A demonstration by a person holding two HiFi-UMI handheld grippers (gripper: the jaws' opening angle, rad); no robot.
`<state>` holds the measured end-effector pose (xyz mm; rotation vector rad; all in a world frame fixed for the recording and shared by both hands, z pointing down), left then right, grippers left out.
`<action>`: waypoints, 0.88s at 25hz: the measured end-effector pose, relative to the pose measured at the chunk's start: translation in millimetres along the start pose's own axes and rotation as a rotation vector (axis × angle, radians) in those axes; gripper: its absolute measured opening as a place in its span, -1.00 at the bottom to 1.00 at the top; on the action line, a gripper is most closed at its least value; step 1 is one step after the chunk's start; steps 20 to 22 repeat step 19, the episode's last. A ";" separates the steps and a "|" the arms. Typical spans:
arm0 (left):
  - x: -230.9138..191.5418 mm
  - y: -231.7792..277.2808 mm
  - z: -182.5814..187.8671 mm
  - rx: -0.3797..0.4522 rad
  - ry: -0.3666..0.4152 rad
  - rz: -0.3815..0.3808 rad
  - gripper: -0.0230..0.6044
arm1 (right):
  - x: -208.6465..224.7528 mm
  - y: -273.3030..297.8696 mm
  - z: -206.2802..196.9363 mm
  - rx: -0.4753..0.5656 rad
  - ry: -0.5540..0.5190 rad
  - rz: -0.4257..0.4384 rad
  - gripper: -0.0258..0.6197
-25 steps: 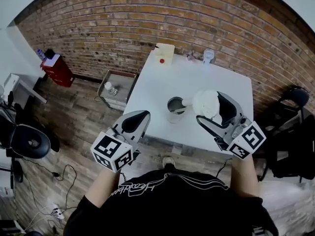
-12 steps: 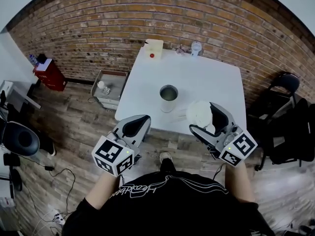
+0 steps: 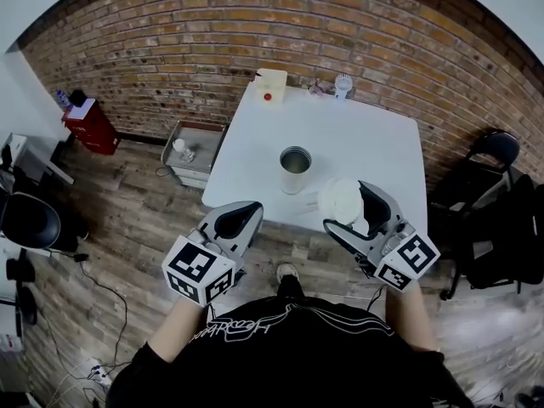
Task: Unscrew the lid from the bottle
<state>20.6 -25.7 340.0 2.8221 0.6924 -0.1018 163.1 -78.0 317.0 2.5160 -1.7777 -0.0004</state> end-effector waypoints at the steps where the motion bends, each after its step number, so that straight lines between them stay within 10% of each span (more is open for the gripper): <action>1: -0.6 0.1 0.1 -0.001 -0.001 0.002 -0.83 | 0.9 0.8 -0.1 0.000 0.001 0.001 0.29; 22: -22.9 25.5 -6.3 -0.053 -0.010 0.004 -0.83 | 35.9 19.9 0.4 0.002 0.017 0.016 0.29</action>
Point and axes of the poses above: the fingertips, and each gripper's own axes: y forward along the fingers, x to its right, z out of its top, the point moved 1 cm from there along -y, backward along the fingers, and after that the axes turned 1 degree about -z, right-handed, at the moved point
